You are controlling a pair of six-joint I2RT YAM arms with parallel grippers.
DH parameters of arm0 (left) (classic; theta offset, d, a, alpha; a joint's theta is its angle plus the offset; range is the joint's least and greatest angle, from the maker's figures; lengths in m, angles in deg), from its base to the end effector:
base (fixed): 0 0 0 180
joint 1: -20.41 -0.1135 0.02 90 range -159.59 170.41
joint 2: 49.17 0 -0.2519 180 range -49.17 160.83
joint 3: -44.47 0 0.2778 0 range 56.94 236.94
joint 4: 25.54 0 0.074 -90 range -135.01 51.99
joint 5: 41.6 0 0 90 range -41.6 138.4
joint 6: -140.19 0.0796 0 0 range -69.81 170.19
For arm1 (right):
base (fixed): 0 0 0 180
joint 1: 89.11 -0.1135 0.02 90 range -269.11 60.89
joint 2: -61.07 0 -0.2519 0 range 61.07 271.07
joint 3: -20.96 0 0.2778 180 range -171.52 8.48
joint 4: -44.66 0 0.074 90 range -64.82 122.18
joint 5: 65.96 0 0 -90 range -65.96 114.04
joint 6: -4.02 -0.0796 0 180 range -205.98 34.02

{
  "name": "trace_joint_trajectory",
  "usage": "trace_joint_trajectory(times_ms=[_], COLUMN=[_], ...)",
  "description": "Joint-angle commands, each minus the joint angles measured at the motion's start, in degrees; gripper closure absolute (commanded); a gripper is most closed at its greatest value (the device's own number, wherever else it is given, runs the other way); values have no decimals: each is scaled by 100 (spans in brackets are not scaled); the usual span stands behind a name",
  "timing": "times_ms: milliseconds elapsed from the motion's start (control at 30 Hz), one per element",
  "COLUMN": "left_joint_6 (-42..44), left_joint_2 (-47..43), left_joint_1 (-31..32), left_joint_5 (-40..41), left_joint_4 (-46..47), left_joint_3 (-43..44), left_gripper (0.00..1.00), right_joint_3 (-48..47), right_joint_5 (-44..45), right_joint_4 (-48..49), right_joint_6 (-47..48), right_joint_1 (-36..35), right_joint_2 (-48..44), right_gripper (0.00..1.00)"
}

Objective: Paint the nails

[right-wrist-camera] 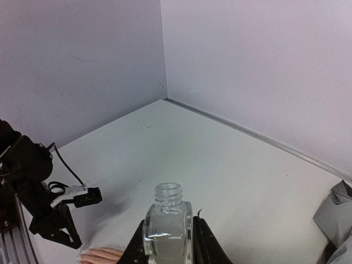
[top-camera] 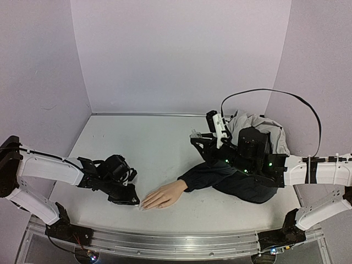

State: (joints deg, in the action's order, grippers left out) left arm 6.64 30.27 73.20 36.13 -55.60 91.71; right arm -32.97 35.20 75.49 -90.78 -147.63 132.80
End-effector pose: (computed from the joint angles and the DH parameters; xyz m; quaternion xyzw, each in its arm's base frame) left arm 0.1556 -0.2329 0.0788 0.1033 0.9601 -0.2468 0.0816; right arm 0.1978 0.2936 0.3021 -0.2119 0.5869 0.3574 0.6949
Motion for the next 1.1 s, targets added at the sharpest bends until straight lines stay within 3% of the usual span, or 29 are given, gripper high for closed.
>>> trace_joint_trajectory(times_ms=[0,367,1067], left_joint_6=[-57,-16,262], left_joint_2=[-211,-737,10], left_joint_1=[-15,-15,-15], left_joint_5=[23,87,-57], left_joint_4=[45,19,115], left_joint_3=[-26,-22,506], left_gripper=[100,100,100], right_joint_3=[-118,-118,-87], right_joint_5=[-15,-22,28], right_joint_4=[473,481,484], right_joint_6=[-74,-92,-49], right_joint_1=[-9,-10,-5], right_joint_2=[-14,30,-80], right_gripper=[100,100,100])
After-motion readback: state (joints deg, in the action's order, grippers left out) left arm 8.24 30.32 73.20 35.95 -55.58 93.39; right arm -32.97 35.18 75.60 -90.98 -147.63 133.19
